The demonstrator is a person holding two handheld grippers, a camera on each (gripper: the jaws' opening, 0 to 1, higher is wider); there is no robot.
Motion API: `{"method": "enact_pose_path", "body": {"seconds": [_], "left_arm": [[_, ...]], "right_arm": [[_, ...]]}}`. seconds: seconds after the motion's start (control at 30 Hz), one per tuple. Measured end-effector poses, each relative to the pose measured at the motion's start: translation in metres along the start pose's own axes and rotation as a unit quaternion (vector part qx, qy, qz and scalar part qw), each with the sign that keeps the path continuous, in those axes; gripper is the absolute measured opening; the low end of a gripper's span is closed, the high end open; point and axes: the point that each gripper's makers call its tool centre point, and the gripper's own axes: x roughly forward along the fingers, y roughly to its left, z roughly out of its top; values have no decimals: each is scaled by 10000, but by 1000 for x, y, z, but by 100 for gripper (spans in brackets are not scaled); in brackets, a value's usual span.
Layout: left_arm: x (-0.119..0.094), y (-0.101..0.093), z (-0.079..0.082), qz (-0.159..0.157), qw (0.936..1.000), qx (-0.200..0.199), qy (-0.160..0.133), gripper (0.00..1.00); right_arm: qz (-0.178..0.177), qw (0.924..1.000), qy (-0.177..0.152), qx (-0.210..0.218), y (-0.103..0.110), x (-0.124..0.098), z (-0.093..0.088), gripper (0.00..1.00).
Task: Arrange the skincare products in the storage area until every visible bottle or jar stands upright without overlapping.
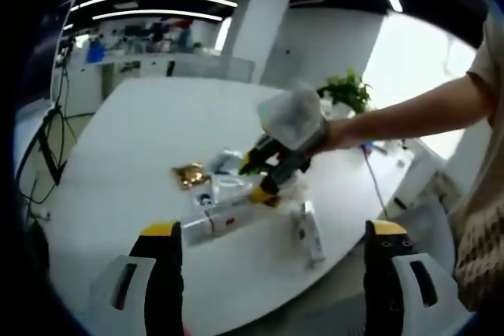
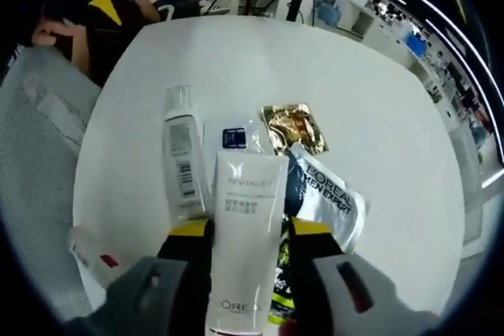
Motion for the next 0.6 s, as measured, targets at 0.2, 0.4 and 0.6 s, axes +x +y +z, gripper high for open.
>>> {"method": "enact_pose_path", "body": {"seconds": [0.2,0.4,0.6], "left_arm": [[0,0,0,4,10000,5,5,93],[1,0,-1,3,10000,53,47,93],[0,-2,1,-9,10000,61,29,93]], "right_arm": [[27,9997,-160,173,0,-1,-2,33],[-13,9990,-326,291,0,-4,-1,31],[-202,9972,-554,462,-3,-20,1,30]]}}
